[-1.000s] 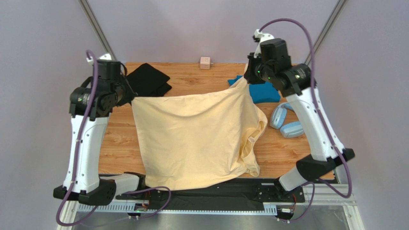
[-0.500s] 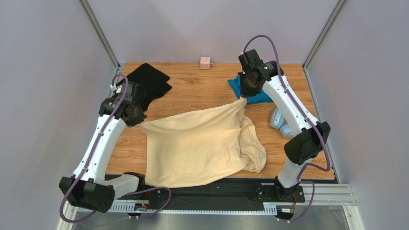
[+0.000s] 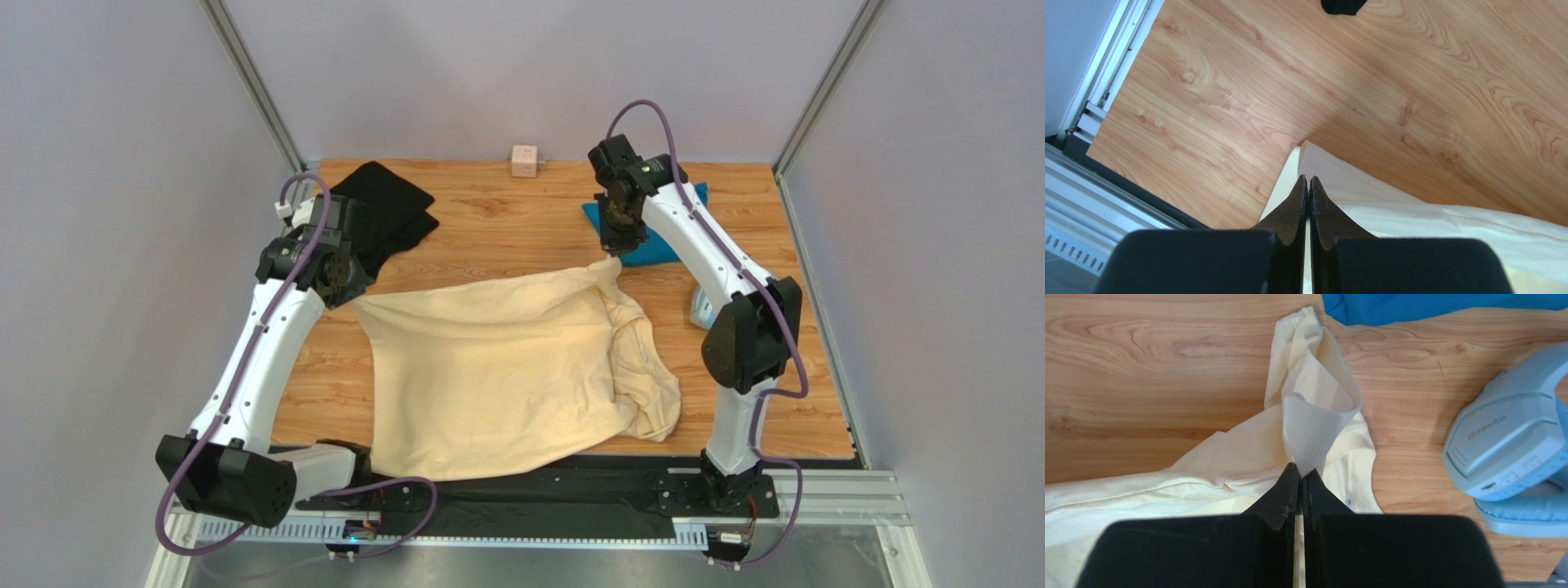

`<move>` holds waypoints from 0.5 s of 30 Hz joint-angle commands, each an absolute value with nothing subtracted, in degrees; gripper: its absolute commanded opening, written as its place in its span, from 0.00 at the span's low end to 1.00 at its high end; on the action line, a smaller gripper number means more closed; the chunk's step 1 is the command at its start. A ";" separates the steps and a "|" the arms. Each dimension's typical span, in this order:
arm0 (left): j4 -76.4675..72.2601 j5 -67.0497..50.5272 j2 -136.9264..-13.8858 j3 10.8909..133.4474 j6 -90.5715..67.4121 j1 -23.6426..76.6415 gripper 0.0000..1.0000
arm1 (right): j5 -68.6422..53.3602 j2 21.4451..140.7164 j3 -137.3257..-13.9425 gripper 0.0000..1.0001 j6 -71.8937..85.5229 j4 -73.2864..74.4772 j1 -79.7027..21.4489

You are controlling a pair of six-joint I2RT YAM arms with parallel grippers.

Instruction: Fold and stack the t-shirts

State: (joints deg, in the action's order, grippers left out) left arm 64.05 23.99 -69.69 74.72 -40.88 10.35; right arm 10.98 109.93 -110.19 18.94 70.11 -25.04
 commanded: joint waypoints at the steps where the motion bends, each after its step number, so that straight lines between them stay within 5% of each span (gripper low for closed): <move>1: 64.34 25.76 -73.99 76.12 -41.75 10.11 0.00 | 8.98 115.65 -114.25 0.00 21.71 64.69 -24.87; 9: 64.16 22.15 -76.29 73.65 -41.84 10.11 0.00 | -1.56 128.66 -125.24 0.00 21.09 70.04 -28.73; 15: 65.74 21.53 -76.11 74.79 -40.17 10.11 0.00 | -6.58 133.33 -119.54 0.00 21.01 70.58 -32.08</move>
